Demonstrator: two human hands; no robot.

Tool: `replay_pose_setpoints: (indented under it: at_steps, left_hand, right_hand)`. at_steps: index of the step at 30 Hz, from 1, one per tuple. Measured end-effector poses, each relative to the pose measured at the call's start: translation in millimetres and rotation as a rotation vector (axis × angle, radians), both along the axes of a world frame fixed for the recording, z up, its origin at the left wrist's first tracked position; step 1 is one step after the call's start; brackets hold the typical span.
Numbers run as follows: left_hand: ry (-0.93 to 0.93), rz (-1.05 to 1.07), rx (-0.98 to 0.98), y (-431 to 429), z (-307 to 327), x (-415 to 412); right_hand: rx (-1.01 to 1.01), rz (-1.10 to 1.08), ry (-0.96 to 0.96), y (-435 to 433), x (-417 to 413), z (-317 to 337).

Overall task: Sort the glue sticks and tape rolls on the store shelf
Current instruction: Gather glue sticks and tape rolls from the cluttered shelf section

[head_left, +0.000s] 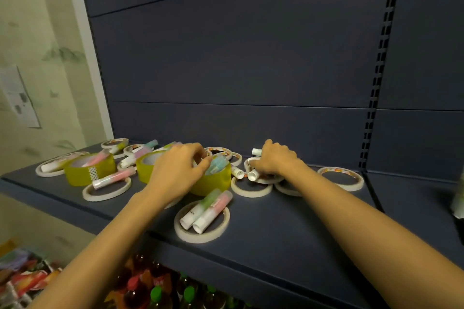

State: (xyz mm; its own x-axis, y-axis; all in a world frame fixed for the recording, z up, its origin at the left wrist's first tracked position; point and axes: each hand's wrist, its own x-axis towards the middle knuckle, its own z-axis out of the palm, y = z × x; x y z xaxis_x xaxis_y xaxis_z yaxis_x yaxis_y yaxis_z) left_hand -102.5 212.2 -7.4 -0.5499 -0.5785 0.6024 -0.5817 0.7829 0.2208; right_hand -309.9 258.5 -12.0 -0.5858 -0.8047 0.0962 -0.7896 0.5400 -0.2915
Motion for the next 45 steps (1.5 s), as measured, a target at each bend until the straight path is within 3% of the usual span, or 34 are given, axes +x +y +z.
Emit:
replay_pose_setpoints:
  at_steps: [5, 12, 17, 21, 24, 30, 36, 45]
  left_hand:
    - [-0.041, -0.008, 0.082, -27, 7, -14]
    - [-0.200, 0.039, 0.303, -80, 17, -63]
    - [-0.465, 0.074, 0.469, -109, 9, -99]
    - [-0.541, 0.011, 0.663, -119, 11, -116]
    - [-0.576, -0.011, 0.700, -119, 12, -123]
    - [-0.515, -0.119, 0.774, -118, 8, -137]
    - [-0.363, -0.355, 0.856, -98, 20, -143]
    - [-0.220, -0.725, 0.688, -30, 61, -153]
  right_hand:
    - [0.055, 0.045, -0.114, -12, -5, 1]
    - [-0.176, 0.143, -0.147, 6, -20, 19]
    - [-0.222, 0.078, -0.124, 17, -22, 28]
    - [-0.244, 0.015, -0.096, 22, -22, 31]
    - [-0.236, -0.032, -0.106, 25, -21, 30]
    - [-0.283, -0.114, -0.164, 39, -18, 23]
    - [-0.366, -0.142, -0.126, 68, -11, 17]
    - [-0.481, -0.268, -0.030, 151, -12, 13]
